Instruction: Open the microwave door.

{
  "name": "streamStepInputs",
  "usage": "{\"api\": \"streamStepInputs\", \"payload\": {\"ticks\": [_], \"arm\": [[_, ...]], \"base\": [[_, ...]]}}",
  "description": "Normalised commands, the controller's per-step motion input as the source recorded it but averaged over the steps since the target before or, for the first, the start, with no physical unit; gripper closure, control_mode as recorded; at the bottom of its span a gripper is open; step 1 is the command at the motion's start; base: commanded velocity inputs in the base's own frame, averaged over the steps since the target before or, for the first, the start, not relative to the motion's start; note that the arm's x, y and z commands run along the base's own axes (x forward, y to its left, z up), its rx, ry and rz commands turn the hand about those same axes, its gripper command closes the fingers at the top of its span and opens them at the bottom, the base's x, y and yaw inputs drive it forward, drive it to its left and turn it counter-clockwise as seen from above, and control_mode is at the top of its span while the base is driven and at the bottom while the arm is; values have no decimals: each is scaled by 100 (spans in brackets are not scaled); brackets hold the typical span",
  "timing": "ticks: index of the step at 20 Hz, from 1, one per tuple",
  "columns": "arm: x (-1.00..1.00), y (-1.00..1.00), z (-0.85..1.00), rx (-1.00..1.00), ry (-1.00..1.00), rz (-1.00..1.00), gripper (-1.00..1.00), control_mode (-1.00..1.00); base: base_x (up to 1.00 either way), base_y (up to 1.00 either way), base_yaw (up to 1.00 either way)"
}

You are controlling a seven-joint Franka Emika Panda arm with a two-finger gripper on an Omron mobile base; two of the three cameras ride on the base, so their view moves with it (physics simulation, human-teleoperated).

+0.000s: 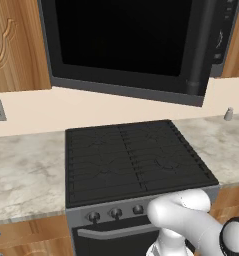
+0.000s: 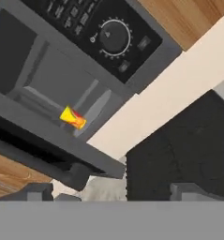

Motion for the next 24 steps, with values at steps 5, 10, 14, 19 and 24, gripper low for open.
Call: {"api": "streamStepInputs", "payload": {"ticks": [5,10,14,19,24], "arm": [[75,19,-42,43,36,20,-100,-100],[39,44,-43,40,9,14,-100,-100],[46,48,-2,24,2,11,-100,-100],[58,24,0,10,10,18,-100,-100],[34,1,0,1,9,19,-100,-100]], "base": [[0,0,0],[0,0,0],[0,0,0],[0,0,0],[0,0,0]]}}
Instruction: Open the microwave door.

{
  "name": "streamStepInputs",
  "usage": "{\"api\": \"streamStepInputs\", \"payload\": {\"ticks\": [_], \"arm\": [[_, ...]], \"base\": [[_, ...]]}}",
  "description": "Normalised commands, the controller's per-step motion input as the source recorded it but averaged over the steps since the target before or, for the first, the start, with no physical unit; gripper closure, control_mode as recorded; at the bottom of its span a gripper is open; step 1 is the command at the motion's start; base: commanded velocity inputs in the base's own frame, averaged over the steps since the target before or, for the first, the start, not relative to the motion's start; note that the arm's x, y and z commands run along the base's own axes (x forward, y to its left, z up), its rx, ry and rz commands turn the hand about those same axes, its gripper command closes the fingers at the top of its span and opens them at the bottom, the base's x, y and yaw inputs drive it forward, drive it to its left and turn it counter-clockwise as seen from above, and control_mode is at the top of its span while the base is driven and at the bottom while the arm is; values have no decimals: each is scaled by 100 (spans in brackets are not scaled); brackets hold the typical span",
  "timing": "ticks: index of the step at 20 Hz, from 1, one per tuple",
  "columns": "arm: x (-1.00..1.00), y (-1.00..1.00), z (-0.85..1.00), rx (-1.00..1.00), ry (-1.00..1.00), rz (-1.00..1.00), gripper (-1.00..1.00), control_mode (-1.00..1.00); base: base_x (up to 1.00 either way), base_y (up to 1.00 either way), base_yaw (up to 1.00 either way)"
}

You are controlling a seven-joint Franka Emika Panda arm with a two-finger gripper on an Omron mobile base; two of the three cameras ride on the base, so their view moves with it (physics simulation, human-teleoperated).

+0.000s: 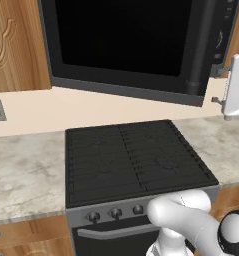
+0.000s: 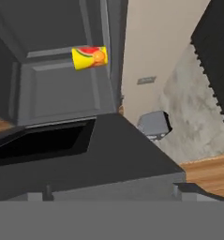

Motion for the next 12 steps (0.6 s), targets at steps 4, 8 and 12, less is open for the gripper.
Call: {"api": "streamStepInputs", "payload": {"ticks": [4,8,12], "arm": [[23,3,0,0,7,18,-100,-100],[28,13,0,0,9,16,-100,-100],[29,20,0,0,11,16,-100,-100]], "base": [[0,0,0],[0,0,0],[0,0,0]]}}
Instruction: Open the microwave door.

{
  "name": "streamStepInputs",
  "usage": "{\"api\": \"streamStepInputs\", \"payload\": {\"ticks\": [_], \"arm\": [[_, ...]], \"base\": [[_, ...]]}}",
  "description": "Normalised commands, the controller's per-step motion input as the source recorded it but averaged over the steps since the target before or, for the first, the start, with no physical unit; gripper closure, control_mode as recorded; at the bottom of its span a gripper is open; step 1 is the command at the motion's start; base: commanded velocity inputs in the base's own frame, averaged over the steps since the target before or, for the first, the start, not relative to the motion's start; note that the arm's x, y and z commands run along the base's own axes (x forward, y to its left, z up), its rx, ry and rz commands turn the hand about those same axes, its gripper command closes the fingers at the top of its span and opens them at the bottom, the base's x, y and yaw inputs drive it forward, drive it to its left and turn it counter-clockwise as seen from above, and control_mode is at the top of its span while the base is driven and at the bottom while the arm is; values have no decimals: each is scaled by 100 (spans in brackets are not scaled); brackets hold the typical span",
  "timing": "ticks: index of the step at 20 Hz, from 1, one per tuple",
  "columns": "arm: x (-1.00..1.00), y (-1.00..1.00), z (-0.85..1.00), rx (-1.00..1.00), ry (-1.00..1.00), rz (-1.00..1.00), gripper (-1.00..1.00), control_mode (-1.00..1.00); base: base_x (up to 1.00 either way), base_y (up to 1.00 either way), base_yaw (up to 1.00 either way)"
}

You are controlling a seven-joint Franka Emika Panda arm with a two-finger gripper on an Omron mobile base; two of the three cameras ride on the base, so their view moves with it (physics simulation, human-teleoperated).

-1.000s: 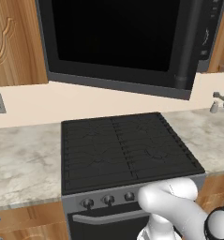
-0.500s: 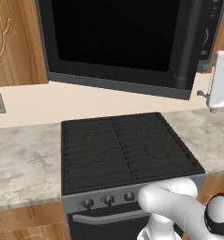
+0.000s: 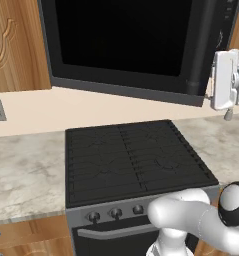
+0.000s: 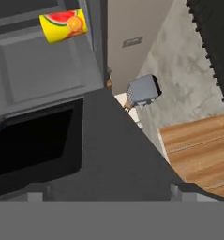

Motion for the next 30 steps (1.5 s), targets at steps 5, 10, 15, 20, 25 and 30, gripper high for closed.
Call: {"api": "streamStepInputs", "payload": {"ticks": [5,10,15,20,25,30], "arm": [[19,37,0,0,11,16,-100,-100],[1,41,1,0,16,19,-100,-100],[-40,7,10,0,19,26,-100,-100],[-64,9,21,0,17,25,-100,-100],[-55,67,25,0,14,17,-100,-100],[-36,100,18,0,3,7,-100,-100]], "base": [[0,0,0],[0,0,0],[0,0,0],[0,0,0],[0,0,0],[0,0,0]]}}
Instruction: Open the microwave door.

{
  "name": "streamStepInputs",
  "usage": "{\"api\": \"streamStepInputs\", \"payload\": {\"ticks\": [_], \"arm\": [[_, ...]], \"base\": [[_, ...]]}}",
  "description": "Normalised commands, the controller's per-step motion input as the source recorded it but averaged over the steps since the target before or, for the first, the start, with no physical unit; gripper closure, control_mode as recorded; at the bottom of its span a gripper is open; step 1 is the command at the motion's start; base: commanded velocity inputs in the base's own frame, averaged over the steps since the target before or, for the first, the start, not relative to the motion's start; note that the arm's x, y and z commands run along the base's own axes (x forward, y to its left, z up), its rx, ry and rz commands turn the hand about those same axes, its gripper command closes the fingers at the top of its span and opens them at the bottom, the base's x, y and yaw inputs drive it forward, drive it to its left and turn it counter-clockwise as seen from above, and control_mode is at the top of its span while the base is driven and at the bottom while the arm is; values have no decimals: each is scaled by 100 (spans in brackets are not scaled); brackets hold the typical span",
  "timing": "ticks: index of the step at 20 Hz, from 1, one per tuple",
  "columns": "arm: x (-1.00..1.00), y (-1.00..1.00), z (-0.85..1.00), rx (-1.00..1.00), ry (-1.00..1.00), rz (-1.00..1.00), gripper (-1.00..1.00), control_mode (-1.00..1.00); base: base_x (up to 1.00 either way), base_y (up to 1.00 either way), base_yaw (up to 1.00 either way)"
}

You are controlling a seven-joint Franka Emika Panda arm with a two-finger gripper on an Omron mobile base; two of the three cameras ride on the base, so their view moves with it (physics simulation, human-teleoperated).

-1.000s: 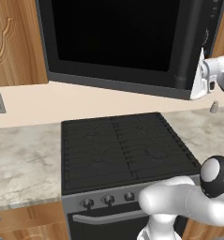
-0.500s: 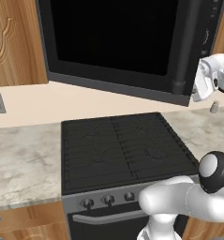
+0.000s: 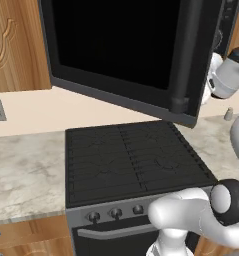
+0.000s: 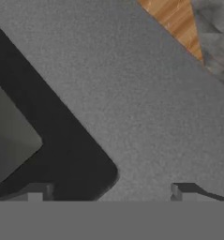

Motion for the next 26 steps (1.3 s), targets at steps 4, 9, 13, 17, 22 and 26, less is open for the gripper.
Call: {"api": "streamStepInputs", "payload": {"ticks": [4,9,13,17,22,26], "arm": [[-33,100,10,-4,0,2,-100,-100],[-47,100,12,-7,0,0,-100,-100],[-36,100,3,-8,-1,-1,-100,-100],[-1,100,0,-6,0,-9,-100,-100],[5,20,0,-2,0,-4,-100,-100],[0,0,0,0,0,0,-100,-100]], "base": [[0,0,0],[0,0,0],[0,0,0],[0,0,0],[0,0,0],[0,0,0]]}}
